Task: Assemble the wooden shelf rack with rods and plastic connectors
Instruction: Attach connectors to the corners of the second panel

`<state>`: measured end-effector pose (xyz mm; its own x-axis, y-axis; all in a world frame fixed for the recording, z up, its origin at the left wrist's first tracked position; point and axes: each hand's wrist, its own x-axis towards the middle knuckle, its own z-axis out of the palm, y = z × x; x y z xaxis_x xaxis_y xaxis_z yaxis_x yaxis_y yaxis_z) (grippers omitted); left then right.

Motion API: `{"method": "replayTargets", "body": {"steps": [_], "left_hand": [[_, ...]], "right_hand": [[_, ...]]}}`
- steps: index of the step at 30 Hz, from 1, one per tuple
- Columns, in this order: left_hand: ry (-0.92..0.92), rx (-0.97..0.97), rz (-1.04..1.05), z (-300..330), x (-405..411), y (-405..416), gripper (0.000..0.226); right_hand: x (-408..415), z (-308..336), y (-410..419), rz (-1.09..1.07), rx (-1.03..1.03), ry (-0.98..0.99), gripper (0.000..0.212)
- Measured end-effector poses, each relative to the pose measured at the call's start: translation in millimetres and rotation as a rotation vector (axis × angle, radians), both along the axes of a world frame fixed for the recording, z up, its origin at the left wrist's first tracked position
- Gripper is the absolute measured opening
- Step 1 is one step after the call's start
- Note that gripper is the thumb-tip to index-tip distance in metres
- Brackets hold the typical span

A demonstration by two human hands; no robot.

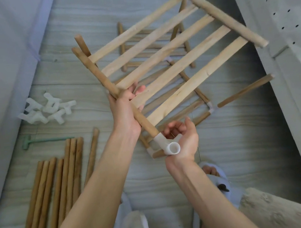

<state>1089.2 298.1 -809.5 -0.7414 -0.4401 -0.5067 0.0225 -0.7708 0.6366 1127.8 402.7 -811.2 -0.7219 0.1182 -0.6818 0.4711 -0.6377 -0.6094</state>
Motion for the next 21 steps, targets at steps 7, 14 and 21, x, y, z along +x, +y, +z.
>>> {"method": "replayTargets", "body": {"steps": [7, 14, 21], "left_hand": [[-0.009, -0.044, -0.028, -0.5, -4.3, 5.9, 0.059], [-0.122, -0.05, 0.052, 6.6, -5.3, 1.0, 0.038], [-0.06, -0.071, -0.03, 2.4, -5.6, 5.3, 0.038]], "right_hand": [[-1.5, 2.1, 2.6, -0.06, 0.007, -0.026, 0.051], [-3.4, -0.9, -7.2, -0.063, 0.054, 0.024, 0.065], [-3.3, 2.2, -3.6, -0.059, -0.013, 0.0, 0.068]]}}
